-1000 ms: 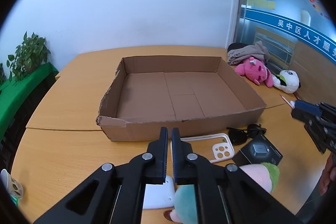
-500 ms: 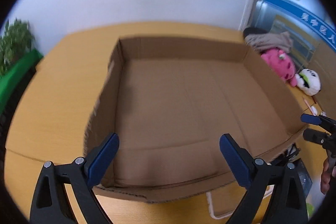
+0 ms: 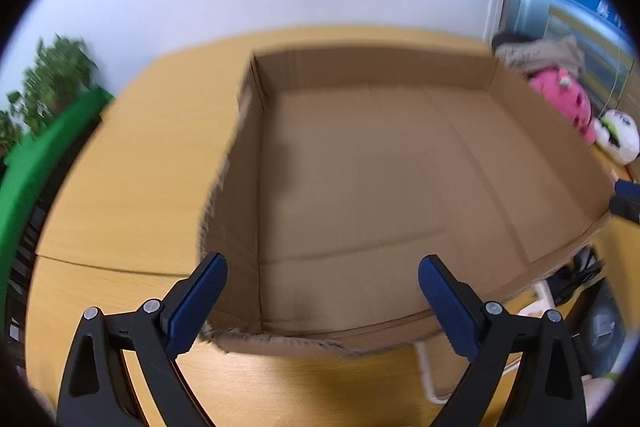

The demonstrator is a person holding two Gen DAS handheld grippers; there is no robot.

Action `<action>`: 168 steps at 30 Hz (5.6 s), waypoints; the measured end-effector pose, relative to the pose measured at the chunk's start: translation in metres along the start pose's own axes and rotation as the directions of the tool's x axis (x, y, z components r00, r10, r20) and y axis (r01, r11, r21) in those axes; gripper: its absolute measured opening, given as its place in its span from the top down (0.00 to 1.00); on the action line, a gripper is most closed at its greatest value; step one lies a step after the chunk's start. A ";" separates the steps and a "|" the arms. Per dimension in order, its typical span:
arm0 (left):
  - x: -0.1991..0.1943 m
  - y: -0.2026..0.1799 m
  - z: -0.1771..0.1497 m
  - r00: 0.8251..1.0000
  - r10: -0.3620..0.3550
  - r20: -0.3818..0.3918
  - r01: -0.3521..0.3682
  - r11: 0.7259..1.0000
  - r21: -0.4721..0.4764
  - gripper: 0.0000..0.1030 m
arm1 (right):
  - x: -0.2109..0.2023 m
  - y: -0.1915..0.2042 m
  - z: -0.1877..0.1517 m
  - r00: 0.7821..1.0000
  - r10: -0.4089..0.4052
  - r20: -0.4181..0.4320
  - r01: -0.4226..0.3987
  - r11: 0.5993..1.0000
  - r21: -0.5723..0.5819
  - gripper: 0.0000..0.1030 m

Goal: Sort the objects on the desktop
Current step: 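Move both grippers toward the teal-pink-green plush toy, then close the left gripper on the plush's teal end while the right gripper grips its green end, then lift the plush with both grippers and carry it over the cardboard box, then lower the plush into the box and open both grippers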

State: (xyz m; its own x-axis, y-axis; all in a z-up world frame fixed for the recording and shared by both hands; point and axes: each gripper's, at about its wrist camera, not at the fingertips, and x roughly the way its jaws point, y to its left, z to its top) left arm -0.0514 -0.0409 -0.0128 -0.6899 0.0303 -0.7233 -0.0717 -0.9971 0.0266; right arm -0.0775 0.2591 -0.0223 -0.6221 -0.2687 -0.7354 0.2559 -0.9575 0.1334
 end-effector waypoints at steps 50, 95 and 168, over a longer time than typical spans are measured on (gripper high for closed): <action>-0.051 0.001 -0.114 0.769 -0.632 -0.093 0.593 0.761 -0.264 0.23 | -0.037 0.102 -0.158 0.929 0.325 -0.178 -0.364 0.890 -0.275 0.08; -0.198 0.007 0.093 0.792 -0.456 0.406 0.432 0.888 0.155 0.32 | -0.161 0.163 0.048 0.880 0.341 0.331 -0.161 0.869 -0.468 0.16; -0.022 0.050 0.088 0.971 -0.214 0.104 0.214 0.977 0.015 0.24 | 0.007 0.065 0.140 0.951 0.297 0.081 -0.267 0.928 -0.261 0.00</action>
State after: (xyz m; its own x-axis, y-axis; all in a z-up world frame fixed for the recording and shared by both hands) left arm -0.1032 -0.0856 0.0650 -0.7295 0.2500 -0.6366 -0.2281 -0.9664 -0.1183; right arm -0.1685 0.1798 0.0738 -0.5759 -0.5484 -0.6063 0.5966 -0.7890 0.1469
